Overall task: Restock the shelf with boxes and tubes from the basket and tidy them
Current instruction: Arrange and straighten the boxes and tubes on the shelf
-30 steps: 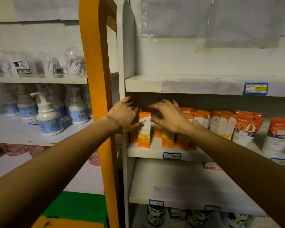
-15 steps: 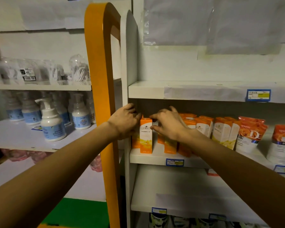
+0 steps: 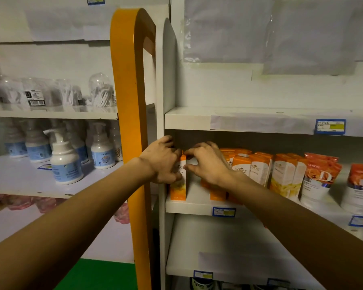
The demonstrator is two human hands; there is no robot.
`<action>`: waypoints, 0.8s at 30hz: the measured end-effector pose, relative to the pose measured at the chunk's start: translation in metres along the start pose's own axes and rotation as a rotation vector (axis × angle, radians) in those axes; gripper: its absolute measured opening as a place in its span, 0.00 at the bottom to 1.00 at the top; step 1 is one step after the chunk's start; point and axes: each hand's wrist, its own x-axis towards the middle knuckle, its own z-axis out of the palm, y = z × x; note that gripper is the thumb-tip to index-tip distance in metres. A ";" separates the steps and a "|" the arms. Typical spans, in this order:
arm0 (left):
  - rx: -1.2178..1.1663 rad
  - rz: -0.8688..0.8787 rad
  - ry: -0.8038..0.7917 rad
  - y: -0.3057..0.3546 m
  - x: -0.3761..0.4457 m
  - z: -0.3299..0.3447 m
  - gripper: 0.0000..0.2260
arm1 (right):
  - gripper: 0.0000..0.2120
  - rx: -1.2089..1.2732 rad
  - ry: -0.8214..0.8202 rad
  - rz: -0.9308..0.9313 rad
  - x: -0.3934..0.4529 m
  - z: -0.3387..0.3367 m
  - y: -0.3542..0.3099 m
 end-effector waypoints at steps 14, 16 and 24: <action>0.097 -0.030 0.001 0.006 0.001 0.002 0.32 | 0.31 -0.092 -0.098 0.060 -0.038 -0.037 0.066; 0.098 -0.030 -0.015 0.006 0.002 0.000 0.31 | 0.30 -0.132 -0.116 0.041 -0.043 -0.038 0.068; 0.081 -0.033 -0.054 0.004 0.004 0.001 0.27 | 0.21 -0.234 -0.078 -0.031 -0.046 -0.040 0.057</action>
